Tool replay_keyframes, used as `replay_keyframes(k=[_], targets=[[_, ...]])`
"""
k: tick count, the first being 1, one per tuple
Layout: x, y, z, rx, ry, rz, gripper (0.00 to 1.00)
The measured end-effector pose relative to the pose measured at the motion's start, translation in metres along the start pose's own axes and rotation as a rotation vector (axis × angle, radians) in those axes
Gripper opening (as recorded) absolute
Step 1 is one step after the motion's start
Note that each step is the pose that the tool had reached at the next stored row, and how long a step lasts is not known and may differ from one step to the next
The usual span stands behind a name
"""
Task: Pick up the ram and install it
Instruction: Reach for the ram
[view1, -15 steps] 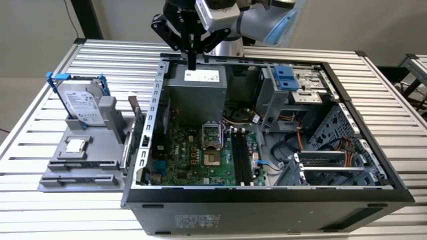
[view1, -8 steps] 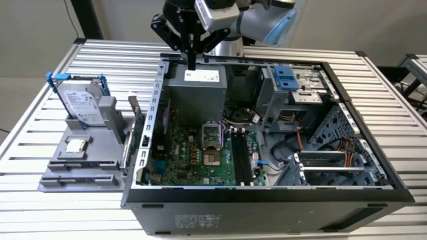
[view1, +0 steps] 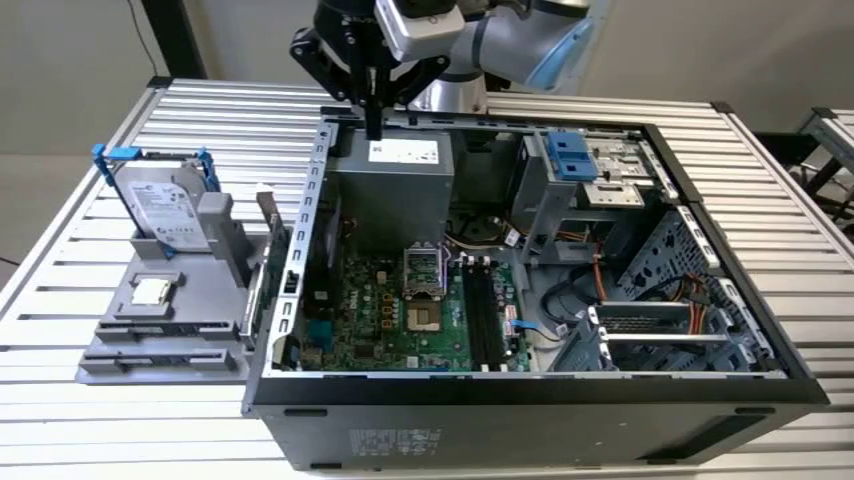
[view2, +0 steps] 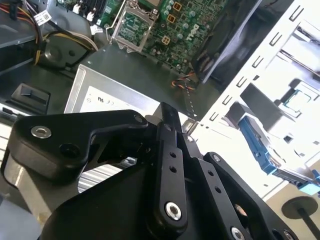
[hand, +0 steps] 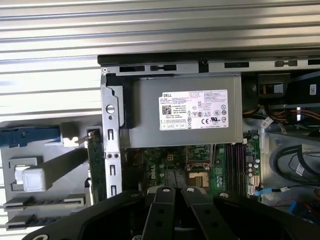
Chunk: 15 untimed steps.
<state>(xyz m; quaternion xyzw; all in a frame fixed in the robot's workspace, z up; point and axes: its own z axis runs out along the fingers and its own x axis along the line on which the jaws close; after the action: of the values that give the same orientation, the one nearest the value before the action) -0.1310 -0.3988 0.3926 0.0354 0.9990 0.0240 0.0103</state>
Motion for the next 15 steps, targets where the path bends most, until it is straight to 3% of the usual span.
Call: replay_keyframes(k=[15], targets=[[0.0087, -0.0007, -0.0002, 0.0000, 0.0000, 0.000, 0.00]])
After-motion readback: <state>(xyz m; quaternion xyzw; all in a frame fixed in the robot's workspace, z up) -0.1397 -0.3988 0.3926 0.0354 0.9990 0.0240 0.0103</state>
